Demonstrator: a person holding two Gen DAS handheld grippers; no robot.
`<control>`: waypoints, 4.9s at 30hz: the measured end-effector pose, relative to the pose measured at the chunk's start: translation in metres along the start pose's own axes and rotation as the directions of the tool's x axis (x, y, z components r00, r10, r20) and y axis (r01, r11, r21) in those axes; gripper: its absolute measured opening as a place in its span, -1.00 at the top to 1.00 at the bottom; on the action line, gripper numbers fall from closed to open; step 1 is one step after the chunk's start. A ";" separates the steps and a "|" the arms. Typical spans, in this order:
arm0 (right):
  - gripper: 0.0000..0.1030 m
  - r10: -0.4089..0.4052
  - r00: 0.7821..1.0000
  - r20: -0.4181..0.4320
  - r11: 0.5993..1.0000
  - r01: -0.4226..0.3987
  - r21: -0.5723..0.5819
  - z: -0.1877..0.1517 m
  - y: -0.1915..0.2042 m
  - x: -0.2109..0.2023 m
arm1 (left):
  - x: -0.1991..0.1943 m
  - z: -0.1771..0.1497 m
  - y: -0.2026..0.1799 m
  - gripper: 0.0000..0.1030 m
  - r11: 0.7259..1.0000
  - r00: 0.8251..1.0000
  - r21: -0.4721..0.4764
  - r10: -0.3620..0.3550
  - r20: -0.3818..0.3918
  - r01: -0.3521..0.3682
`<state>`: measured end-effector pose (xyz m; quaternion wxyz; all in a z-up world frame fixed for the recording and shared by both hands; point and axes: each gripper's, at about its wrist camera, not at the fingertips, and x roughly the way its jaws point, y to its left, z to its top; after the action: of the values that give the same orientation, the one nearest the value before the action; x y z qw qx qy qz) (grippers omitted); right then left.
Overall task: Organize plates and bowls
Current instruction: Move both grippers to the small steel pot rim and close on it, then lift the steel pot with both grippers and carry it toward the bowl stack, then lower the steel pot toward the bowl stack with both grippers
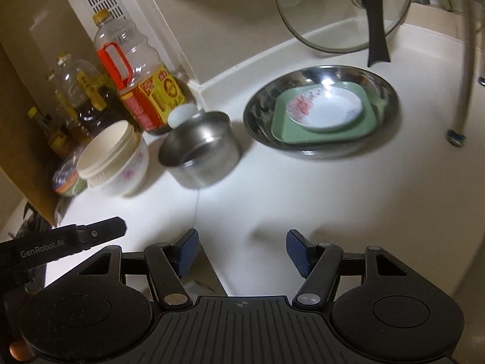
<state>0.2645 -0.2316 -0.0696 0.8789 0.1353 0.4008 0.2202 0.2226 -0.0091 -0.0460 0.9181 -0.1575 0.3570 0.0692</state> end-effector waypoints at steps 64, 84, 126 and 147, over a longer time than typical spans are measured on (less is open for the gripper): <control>0.75 -0.017 0.999 -0.041 1.000 0.017 0.004 0.047 0.019 0.082 | 0.070 0.033 0.011 0.70 0.999 0.999 0.052 0.014 -0.043 -0.012; 0.82 -0.060 0.998 0.007 0.996 0.060 -0.067 0.047 0.026 0.087 | 0.073 0.034 0.011 0.87 0.996 1.000 0.090 0.013 -0.015 -0.012; 0.82 0.133 0.990 -0.051 0.971 -0.141 -0.193 0.038 0.105 0.012 | -0.062 0.012 0.040 0.85 0.994 0.987 -0.018 0.105 0.119 -0.104; 0.82 0.223 0.975 -0.005 0.954 -0.219 -0.205 0.116 0.138 0.057 | -0.043 0.094 0.070 0.85 0.992 0.971 -0.064 0.116 0.211 -0.105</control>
<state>0.3481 -0.0909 0.0253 0.8616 0.0901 0.3503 0.3560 0.2336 0.0875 0.0314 0.9415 -0.1528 0.2624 0.1462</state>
